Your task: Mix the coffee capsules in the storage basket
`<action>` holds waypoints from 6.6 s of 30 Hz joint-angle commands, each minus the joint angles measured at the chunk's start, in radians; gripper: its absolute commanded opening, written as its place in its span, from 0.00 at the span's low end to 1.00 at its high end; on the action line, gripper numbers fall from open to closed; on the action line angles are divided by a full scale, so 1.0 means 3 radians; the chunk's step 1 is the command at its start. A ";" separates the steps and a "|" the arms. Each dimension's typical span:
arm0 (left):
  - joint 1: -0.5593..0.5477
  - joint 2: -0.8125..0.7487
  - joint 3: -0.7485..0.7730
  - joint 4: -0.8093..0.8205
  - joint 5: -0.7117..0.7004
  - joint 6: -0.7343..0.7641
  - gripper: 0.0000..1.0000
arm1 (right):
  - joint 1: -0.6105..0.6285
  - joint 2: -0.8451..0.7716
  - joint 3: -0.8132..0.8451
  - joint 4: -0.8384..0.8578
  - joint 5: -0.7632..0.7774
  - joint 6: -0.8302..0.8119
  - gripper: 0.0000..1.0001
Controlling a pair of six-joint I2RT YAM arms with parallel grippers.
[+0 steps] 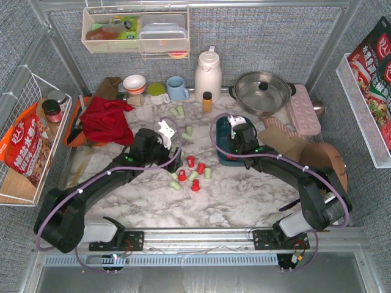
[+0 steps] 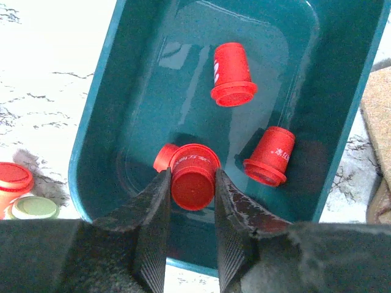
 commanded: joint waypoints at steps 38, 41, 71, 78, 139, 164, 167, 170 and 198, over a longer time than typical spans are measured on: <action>-0.0256 0.0795 0.0267 -0.0719 -0.0448 0.0525 0.80 | -0.0012 -0.0418 -0.0200 0.0159 -0.0105 0.0002 0.65; -0.0272 0.0773 0.0232 -0.0655 -0.0300 0.0540 0.80 | -0.0015 -0.0403 -0.0185 0.0148 -0.0116 0.0007 0.65; -0.0320 0.0302 0.0103 -0.0330 -0.0454 0.0550 0.44 | -0.0013 -0.0625 -0.0063 -0.0156 -0.0336 0.0251 0.65; -0.0320 -0.0888 -0.0773 0.1040 -0.0056 0.0763 0.42 | -0.0002 -0.0948 0.0191 -0.0566 -0.0740 0.0416 0.65; -0.0345 -0.1190 -0.0624 0.0729 0.0070 0.0545 0.99 | 0.0991 -0.0759 0.0460 -0.0372 0.0204 0.0374 0.13; -0.0345 0.0967 0.0775 -0.1569 -0.0140 0.0516 0.99 | 0.0029 -0.0055 -0.0052 0.0179 0.0160 -0.0129 0.65; -0.0351 0.1035 0.0764 -0.1669 -0.0167 0.0492 0.99 | 0.0028 -0.0088 -0.0084 0.0198 0.0159 -0.0135 0.67; -0.0442 0.0965 0.0663 -0.1698 -0.0249 0.0449 0.99 | 0.0029 -0.0109 -0.0101 0.0203 0.0137 -0.0121 0.67; -0.0857 0.0993 0.0507 -0.1437 -0.0773 0.0062 0.75 | 0.0024 -0.0160 -0.0111 0.0168 0.0051 -0.0098 0.67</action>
